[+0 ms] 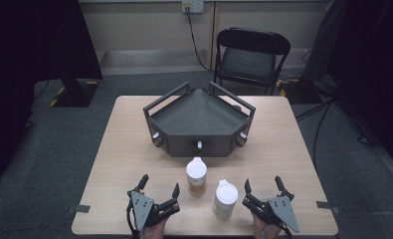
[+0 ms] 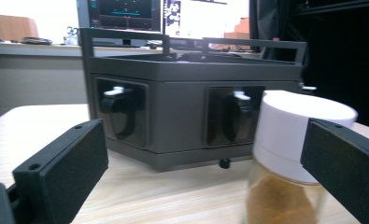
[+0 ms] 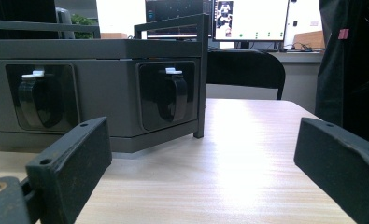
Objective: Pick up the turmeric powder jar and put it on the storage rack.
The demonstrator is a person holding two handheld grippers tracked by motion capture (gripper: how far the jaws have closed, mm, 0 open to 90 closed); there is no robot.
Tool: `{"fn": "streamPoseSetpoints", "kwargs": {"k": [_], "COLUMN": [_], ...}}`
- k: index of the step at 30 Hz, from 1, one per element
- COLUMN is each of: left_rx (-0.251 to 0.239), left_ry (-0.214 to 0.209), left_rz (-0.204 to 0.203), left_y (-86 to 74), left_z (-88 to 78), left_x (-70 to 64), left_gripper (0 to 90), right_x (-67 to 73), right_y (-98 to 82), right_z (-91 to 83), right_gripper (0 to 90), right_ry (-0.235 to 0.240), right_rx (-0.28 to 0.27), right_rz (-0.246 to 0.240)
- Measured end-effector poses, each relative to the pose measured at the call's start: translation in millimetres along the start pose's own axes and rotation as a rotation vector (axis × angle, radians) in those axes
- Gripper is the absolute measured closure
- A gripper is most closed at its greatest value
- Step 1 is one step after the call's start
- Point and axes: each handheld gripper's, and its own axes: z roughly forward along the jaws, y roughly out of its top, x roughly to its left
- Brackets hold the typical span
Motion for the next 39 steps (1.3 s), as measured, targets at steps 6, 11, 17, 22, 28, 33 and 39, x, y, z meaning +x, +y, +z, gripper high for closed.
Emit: {"fn": "streamPoseSetpoints", "kwargs": {"k": [6, 11, 17, 22, 28, 33, 39], "left_rx": [-0.014, -0.018, -0.007, 0.017, 0.032, 0.024, 0.032], "left_ry": [-0.021, -0.04, -0.066, -0.081, -0.118, -0.135, -0.148], "left_rz": [-0.023, -0.031, -0.03, -0.022, -0.041, -0.034, -0.024], "left_y": [1.1, 5.2, 10.1, 9.6, 8.4, 10.1, 12.1], "left_z": [2.3, 5.5, 12.9, 21.0, 29.9, 35.5, 43.7], "left_x": [-3.3, -4.7, -7.6, -11.4, -12.4, -15.1, -19.6], "left_gripper": [0.5, 0.6, 0.6, 0.7, 1.3, 2.1, 3.4], "right_x": [0.3, 0.2, 0.2, 0.1, 0.2, 0.1, 0.2], "right_y": [0.1, 0.2, 0.1, 0.1, 0.0, 0.1, -0.1], "right_z": [0.1, 0.1, 0.1, 0.1, 0.0, 0.1, 0.0], "right_gripper": [2.9, 2.9, 2.9, 2.9, 2.9, 2.9, 2.9], "right_ry": [-0.002, -0.001, -0.001, -0.001, -0.001, -0.001, -0.001], "right_rx": [0.0, 0.001, 0.001, 0.001, 0.0, 0.0, 0.0], "right_rz": [0.0, 0.0, 0.0, 0.0, 0.0, 0.0, 0.001]}}
